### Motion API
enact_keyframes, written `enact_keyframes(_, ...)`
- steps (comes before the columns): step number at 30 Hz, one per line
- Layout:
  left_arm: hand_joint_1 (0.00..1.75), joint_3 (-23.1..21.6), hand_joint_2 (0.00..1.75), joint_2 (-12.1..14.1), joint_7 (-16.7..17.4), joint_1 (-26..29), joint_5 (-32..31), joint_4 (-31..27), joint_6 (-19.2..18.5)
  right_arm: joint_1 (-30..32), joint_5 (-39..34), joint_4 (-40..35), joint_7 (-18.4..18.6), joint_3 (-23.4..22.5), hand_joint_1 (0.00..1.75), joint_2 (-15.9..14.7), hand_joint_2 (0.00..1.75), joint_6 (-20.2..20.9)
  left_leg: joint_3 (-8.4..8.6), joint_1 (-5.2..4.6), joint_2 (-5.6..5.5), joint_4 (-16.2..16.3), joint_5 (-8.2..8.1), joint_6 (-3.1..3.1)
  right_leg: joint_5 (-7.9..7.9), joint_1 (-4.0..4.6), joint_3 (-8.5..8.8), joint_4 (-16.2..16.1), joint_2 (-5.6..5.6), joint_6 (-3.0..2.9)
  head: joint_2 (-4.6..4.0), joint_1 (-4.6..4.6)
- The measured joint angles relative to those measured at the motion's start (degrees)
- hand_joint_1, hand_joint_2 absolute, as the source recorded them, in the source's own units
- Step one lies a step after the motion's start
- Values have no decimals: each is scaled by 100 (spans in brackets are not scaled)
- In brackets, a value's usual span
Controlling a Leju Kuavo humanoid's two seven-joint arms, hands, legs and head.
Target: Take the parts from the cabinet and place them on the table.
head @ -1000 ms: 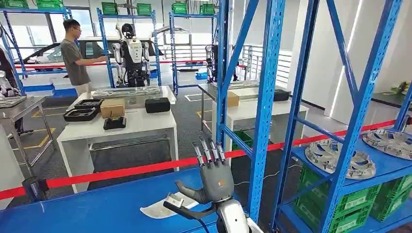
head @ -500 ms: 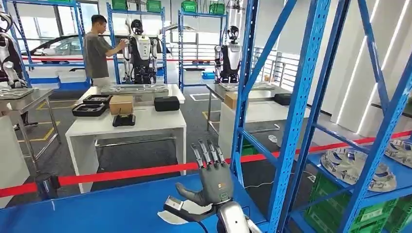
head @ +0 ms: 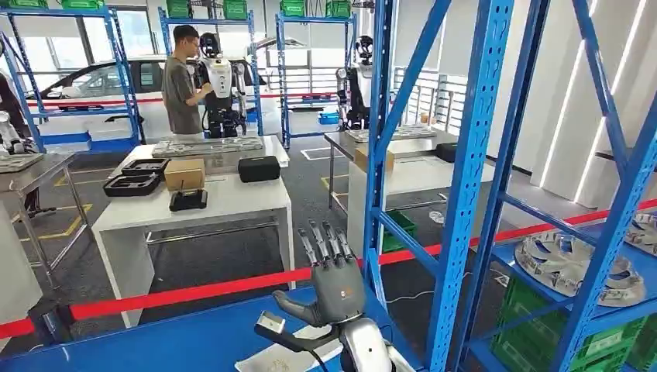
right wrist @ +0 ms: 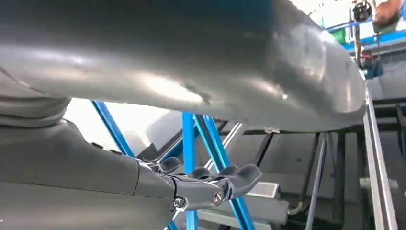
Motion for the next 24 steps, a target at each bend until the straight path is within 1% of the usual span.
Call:
enact_keyframes(1,0,7,0,0,-11,-1,0,0,4,1,-7,17,-6,0,0,2,0,-4,105,7,2,-409,364,-7,-48,-18,39,24,1,26,0,9)
enact_keyframes(2,0,11,0,2,-13,-3,0,0,9,-4,-20,31,-9,0,0,4,0,-9,276,19,6,-938,778,-38,-103,-40,78,56,0,58,0,0)
enact_keyframes(3,0,13,0,2,-15,-1,0,0,13,-4,-31,44,-24,0,0,7,0,-9,418,39,9,-1377,1095,-57,-153,-46,96,87,-1,88,0,-2)
enact_keyframes(4,0,20,0,-4,-20,-5,2,4,24,-6,-61,67,-67,0,0,9,0,-5,410,16,5,-1457,902,-47,-182,-31,99,134,0,126,0,-17)
enact_keyframes(5,0,26,0,-7,-31,-15,11,4,55,-20,-105,118,-124,0,0,9,0,26,426,11,22,-1420,755,74,-202,-16,57,133,8,159,0,0)
enact_keyframes(6,0,33,0,-7,-48,-3,13,2,81,-19,-140,162,-173,0,0,9,0,42,443,9,15,-1430,954,112,-229,-12,52,144,7,198,2,-4)
enact_keyframes(7,0,44,0,-9,-70,11,15,2,114,-21,-188,221,-227,-2,0,9,0,57,442,9,13,-1413,953,148,-234,-4,73,138,7,223,0,7)
enact_keyframes(8,0,59,0,-32,-83,4,15,2,147,-42,-241,282,-282,-2,0,9,0,98,460,36,12,-1424,970,181,-256,-3,82,142,12,247,0,7)
enact_keyframes(9,0,68,0,-55,-81,-5,15,0,168,-58,-291,339,-354,-9,0,9,0,118,477,52,15,-1444,972,203,-311,-20,62,200,0,283,2,15)
enact_keyframes(10,0,77,0,-50,-79,-15,15,-2,197,-106,-338,430,-432,-11,0,9,0,146,480,57,16,-1446,959,236,-433,-18,-43,415,-10,321,-4,33)
enact_keyframes(11,0,81,0,-52,-68,-21,11,-2,212,-158,-380,549,-477,-11,0,15,0,184,480,57,16,-1445,952,247,-657,-35,-296,892,-15,360,0,31)
enact_keyframes(12,0,83,0,-52,-63,-23,4,-2,225,-167,-407,645,-514,-11,0,24,0,212,478,54,17,-1444,942,260,-844,-46,-557,1374,-21,380,0,39)
enact_keyframes(13,0,90,0,-55,-63,-21,0,-2,238,-153,-424,747,-520,-11,0,24,0,214,478,54,16,-1443,932,270,-969,-51,-807,1814,-22,388,0,41)
enact_keyframes(14,0,103,0,-55,-61,-17,0,0,238,-148,-437,812,-522,-11,0,24,0,219,480,53,12,-1442,923,276,-951,-57,-951,1999,-21,390,0,42)
enact_keyframes(15,0,120,0,-61,-61,-16,-2,0,238,-150,-446,864,-520,-11,0,24,0,223,484,51,6,-1441,918,274,-801,-59,-961,1897,-22,378,0,48)
enact_keyframes(16,0,131,0,-63,-61,-16,-11,0,240,-162,-450,918,-516,-11,0,24,0,260,497,50,0,-1441,911,266,-570,-57,-844,1565,-21,359,0,50)
enact_keyframes(17,0,133,0,-68,-61,-19,-26,0,238,-178,-448,962,-503,-11,0,24,0,293,519,49,-3,-1441,900,258,-255,-55,-600,999,-22,330,0,57)
enact_keyframes(18,0,138,0,-70,-61,-22,-48,0,240,-193,-450,1012,-494,-11,0,24,0,313,542,49,-4,-1442,888,240,-19,-50,-362,492,-23,296,0,57)
enact_keyframes(19,0,140,0,-77,-59,-25,-59,0,243,-210,-452,1067,-494,-11,0,31,0,345,550,43,-3,-1447,879,218,-38,-29,-216,168,-33,264,0,57)
enact_keyframes(20,0,140,0,-76,-46,-36,-81,0,249,-224,-468,1148,-492,-11,0,39,0,420,543,28,-8,-1444,868,177,-28,8,-217,125,-31,258,0,41)
enact_keyframes(21,0,142,0,-74,-35,-36,-107,-2,256,-223,-474,1222,-468,-11,0,44,0,450,544,35,-5,-1463,869,148,-28,16,-218,132,-24,251,0,46)
enact_keyframes(22,0,142,0,-68,-15,-30,-122,-2,267,-217,-485,1314,-444,-11,0,52,0,485,548,14,2,-1444,819,234,-5,-14,-184,110,-18,313,0,35)
enact_keyframes(23,0,144,0,-68,2,-27,-147,-2,278,-216,-490,1390,-406,-13,0,52,0,518,558,17,3,-1457,849,233,-3,-5,-181,111,-10,296,0,31)
enact_keyframes(24,0,144,0,-70,22,-29,-173,0,286,-216,-511,1458,-387,-13,0,55,0,531,575,19,6,-1485,867,188,-5,-2,-183,111,-1,278,0,26)
